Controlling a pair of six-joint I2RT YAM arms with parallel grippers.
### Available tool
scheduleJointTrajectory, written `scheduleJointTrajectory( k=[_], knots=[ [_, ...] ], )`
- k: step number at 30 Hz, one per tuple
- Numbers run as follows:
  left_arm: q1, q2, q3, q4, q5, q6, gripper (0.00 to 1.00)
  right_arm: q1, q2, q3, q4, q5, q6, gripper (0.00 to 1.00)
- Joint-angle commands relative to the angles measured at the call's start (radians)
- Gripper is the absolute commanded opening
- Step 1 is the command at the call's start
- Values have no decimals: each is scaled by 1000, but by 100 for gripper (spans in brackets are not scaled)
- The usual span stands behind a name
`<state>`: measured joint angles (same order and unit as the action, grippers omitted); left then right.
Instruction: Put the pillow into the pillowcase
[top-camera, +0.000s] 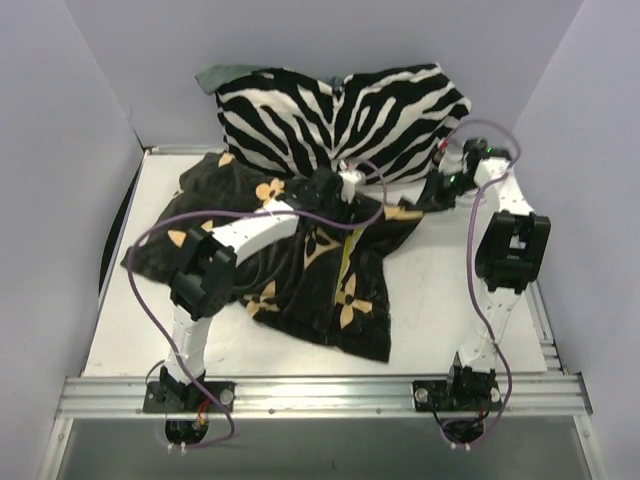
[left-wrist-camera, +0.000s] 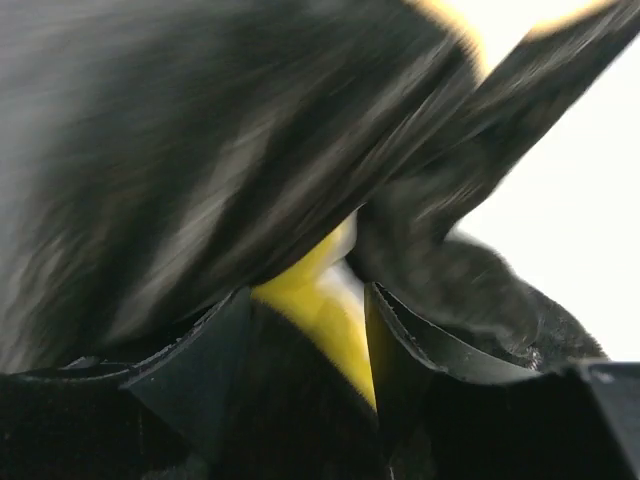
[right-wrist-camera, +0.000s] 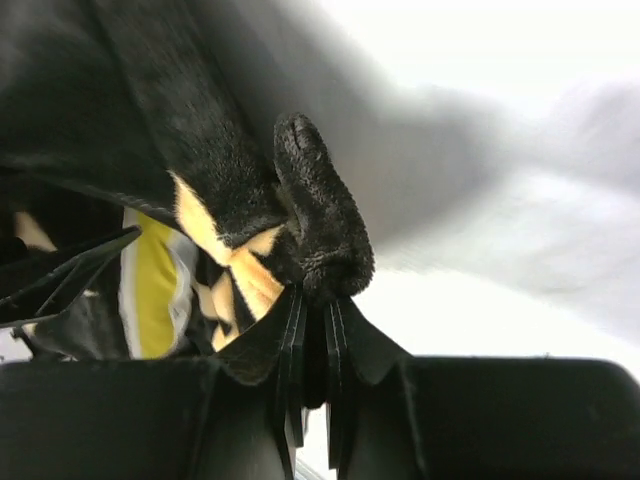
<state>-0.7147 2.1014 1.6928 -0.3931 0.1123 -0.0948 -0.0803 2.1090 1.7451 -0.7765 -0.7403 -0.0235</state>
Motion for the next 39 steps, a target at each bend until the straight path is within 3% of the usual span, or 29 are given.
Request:
scheduleJointTrajectory(
  k=[1, 4, 6, 7, 9, 11, 15, 19, 22, 27, 30, 31, 37, 39],
  knots=[
    [119, -128, -68, 48, -186, -60, 61, -122, 31, 225, -211, 104, -95, 0],
    [110, -181, -152, 57, -123, -77, 61, -108, 72, 333, -205, 90, -72, 0],
    [95, -195, -168, 60, -74, -80, 67, -63, 77, 338, -195, 67, -69, 1],
    [89, -198, -173, 60, -74, -82, 69, -46, 77, 335, -191, 61, -66, 29],
    [83, -204, -162, 59, -41, -82, 80, -12, 72, 306, -190, 61, -67, 59],
    [84, -213, -121, 37, -16, -60, 85, -13, 54, 272, -188, 105, -62, 74],
    [86, -251, -53, -50, 81, 36, 93, -73, -55, 55, -188, 157, -38, 75],
    [48, -297, -74, -76, 156, 87, 95, -72, -147, -255, -149, 56, -23, 69],
    [-8, -290, -76, -82, 171, 127, 96, -36, -132, -326, -66, -16, 57, 68],
    [-89, -201, -18, -107, 109, 164, 97, 57, -40, -349, 69, -7, 137, 67],
    [-114, -120, 45, -127, 45, 167, 97, 63, 8, -328, 86, -30, 174, 21],
    [-117, -97, 63, -138, 11, 162, 97, 56, 2, -331, 85, -39, 175, 0],
    [-103, 83, 260, -226, -395, 139, 97, -45, -219, -426, -24, -57, 54, 0],
    [-82, 121, 298, -240, -430, 173, 97, -65, -265, -440, -85, -59, 30, 0]
  ],
)
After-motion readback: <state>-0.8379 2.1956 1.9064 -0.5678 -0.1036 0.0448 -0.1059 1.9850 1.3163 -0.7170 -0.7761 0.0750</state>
